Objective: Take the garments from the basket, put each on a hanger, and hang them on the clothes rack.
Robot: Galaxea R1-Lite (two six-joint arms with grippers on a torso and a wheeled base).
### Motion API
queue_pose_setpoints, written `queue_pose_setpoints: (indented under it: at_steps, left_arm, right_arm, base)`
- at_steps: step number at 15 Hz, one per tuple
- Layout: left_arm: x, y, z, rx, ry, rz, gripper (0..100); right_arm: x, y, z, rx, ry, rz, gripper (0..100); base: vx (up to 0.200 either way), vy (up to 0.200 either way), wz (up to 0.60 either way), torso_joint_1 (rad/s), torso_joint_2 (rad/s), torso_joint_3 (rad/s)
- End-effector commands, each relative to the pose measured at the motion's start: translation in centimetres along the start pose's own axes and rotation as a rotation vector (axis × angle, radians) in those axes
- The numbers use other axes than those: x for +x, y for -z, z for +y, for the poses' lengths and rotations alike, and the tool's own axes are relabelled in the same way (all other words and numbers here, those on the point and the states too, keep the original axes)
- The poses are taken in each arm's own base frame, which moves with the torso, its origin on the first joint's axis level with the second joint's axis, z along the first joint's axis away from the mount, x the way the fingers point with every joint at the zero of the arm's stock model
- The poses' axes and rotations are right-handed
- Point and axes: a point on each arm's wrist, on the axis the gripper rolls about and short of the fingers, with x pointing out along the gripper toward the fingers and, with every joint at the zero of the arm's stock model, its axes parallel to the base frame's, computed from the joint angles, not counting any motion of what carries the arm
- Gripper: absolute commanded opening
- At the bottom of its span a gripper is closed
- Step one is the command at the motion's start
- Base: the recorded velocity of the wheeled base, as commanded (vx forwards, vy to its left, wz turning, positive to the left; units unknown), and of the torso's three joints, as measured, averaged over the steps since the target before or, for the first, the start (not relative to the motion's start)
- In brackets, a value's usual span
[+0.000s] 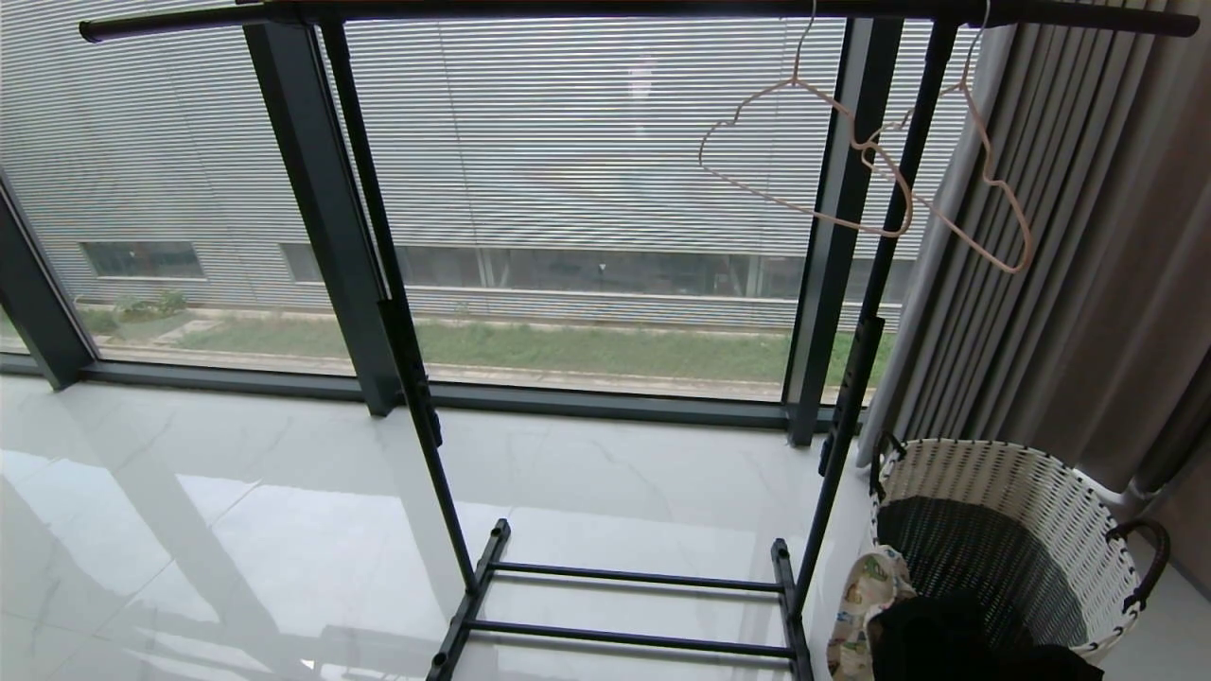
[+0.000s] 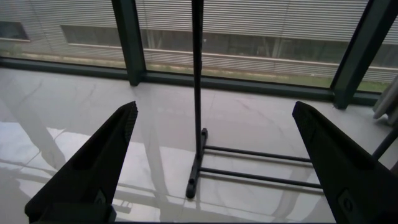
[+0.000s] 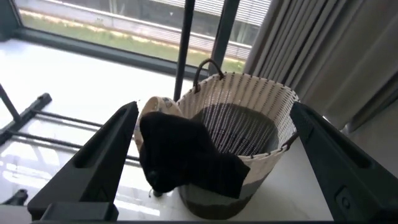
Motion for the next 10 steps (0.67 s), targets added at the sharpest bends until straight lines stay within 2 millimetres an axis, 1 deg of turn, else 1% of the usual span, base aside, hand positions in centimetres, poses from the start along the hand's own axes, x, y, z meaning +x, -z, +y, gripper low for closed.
queue_pose_setpoints:
  at_steps: [1,3,6,8,9,10]
  left_arm:
    - [0.0,0.0,0.0,0.000,-0.001,0.001,100]
    - [0.0,0.0,0.0,0.000,-0.001,0.001,100]
    - [0.0,0.0,0.0,0.000,-0.001,0.001,100]
    - [0.0,0.0,0.0,0.000,-0.001,0.001,100]
    - [0.0,0.0,0.0,0.000,-0.001,0.001,100]
    - [0.0,0.0,0.0,0.000,-0.001,0.001,100]
  right_arm:
    - [3.9,-1.7,-0.4,-0.154,-0.125,0.306,100]
    - [7.5,-1.7,-0.5,-0.255,-0.201,0.517,100]
    - [12.9,-0.8,-0.5,-0.371,-0.319,0.747,100]
    - [16.3,0.7,-0.4,-0.418,-0.366,0.809,100]
    - [17.9,1.4,0.0,-0.434,-0.395,0.805,100]
    - [19.4,1.6,1.0,-0.453,-0.436,0.779,100]
  base:
    - [0.000,0.000,0.00,0.000,0.00,0.000]
    - [0.000,0.000,0.00,0.000,0.00,0.000]
    - [0.000,0.000,0.00,0.000,0.00,0.000]
    - [0.000,0.000,0.00,0.000,0.00,0.000]
    - [0.000,0.000,0.00,0.000,0.00,0.000]
    - [0.000,0.000,0.00,0.000,0.00,0.000]
